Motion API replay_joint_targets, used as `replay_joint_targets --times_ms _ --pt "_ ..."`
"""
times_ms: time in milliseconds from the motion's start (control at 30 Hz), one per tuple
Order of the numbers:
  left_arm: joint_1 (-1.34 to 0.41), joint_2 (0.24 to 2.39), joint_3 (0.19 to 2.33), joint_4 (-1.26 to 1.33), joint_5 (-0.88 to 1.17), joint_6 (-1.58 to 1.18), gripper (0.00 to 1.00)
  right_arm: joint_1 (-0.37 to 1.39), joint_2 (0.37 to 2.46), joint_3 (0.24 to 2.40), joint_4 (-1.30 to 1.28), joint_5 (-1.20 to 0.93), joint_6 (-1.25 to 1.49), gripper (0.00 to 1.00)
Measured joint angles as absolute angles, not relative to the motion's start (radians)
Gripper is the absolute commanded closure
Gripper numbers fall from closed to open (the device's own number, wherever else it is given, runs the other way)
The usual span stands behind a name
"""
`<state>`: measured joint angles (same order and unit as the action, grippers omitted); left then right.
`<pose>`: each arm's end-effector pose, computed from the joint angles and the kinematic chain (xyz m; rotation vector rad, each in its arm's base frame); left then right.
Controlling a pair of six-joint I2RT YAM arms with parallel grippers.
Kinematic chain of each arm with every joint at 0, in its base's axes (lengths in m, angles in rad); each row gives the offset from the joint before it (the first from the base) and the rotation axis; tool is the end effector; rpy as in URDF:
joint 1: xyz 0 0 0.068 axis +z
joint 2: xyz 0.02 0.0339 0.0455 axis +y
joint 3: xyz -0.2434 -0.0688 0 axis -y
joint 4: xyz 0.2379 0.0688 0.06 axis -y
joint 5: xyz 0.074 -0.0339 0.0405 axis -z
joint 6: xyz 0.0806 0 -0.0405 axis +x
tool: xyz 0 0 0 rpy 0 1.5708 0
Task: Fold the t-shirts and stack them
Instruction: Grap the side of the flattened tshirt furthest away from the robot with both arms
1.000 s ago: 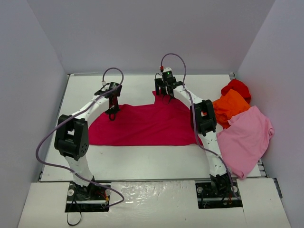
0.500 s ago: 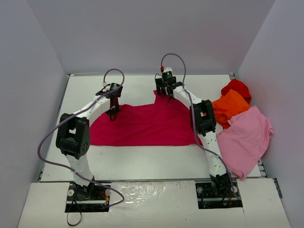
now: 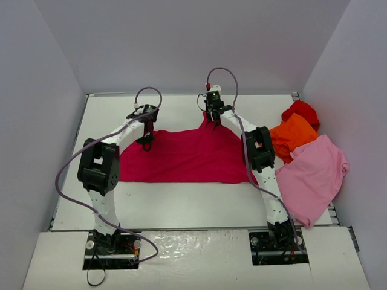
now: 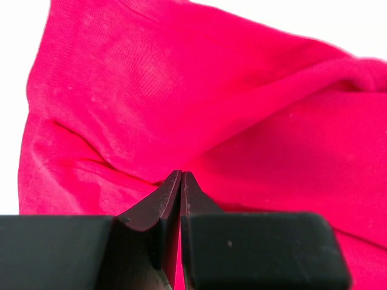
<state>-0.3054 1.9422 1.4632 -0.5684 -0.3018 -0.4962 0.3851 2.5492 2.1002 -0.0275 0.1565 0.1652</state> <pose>0.4102 -0.1042 0.1532 -0.3456 2.5235 0.0904 0.5597 0.2133 0.1297 -0.1272 2.0420 0.1840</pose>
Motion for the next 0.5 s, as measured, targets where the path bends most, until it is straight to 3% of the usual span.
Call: replay_joint_targets --times_ms 267,500 --pt "-0.269 1.991 1.569 -0.535 -0.364 -0.453 0.71 0.385 2.534 2.035 0.060 0.171 0.174 1.00" --pt "-0.169 2.094 1.652 -0.507 -0.346 -0.442 0.69 0.385 2.513 1.979 0.118 0.172 0.180 1.00"
